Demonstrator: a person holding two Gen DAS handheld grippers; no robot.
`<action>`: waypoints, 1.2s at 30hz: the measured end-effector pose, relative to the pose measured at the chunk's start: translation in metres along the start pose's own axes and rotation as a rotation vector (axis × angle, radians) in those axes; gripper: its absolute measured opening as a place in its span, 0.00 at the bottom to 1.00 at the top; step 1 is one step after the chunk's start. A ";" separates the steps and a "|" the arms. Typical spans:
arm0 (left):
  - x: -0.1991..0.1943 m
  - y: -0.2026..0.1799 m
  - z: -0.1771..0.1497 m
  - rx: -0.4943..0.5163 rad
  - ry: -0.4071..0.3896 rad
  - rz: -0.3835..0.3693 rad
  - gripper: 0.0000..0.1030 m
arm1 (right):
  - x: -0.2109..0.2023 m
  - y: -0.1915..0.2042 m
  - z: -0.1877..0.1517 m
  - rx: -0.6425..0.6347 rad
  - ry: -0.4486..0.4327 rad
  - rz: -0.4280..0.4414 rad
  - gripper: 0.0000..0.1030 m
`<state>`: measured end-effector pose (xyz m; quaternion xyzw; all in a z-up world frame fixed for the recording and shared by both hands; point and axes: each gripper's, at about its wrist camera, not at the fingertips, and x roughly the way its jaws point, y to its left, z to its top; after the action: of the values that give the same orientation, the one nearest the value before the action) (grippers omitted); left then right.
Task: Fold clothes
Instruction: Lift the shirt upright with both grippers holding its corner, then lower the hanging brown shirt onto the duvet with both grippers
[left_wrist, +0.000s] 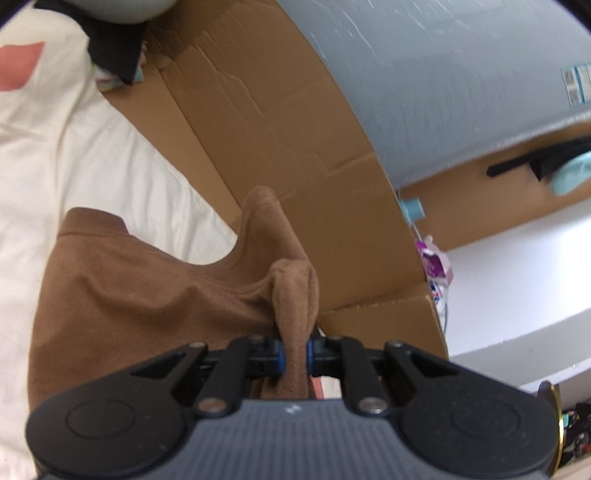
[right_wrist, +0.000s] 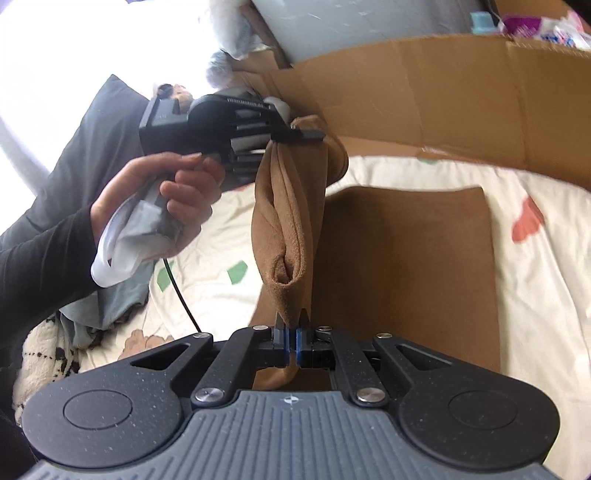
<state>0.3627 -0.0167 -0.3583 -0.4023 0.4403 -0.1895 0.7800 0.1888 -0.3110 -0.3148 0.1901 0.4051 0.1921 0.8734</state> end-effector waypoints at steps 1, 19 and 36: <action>0.004 -0.002 -0.002 0.004 0.007 0.000 0.11 | -0.001 -0.002 -0.002 0.012 0.005 -0.001 0.00; 0.095 -0.031 -0.047 0.161 0.105 0.145 0.11 | 0.000 -0.058 -0.046 0.235 0.041 -0.078 0.00; 0.151 -0.039 -0.083 0.330 0.147 0.323 0.12 | -0.002 -0.103 -0.074 0.365 0.024 -0.166 0.16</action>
<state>0.3775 -0.1769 -0.4317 -0.1789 0.5176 -0.1602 0.8212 0.1487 -0.3871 -0.4081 0.3088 0.4580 0.0453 0.8324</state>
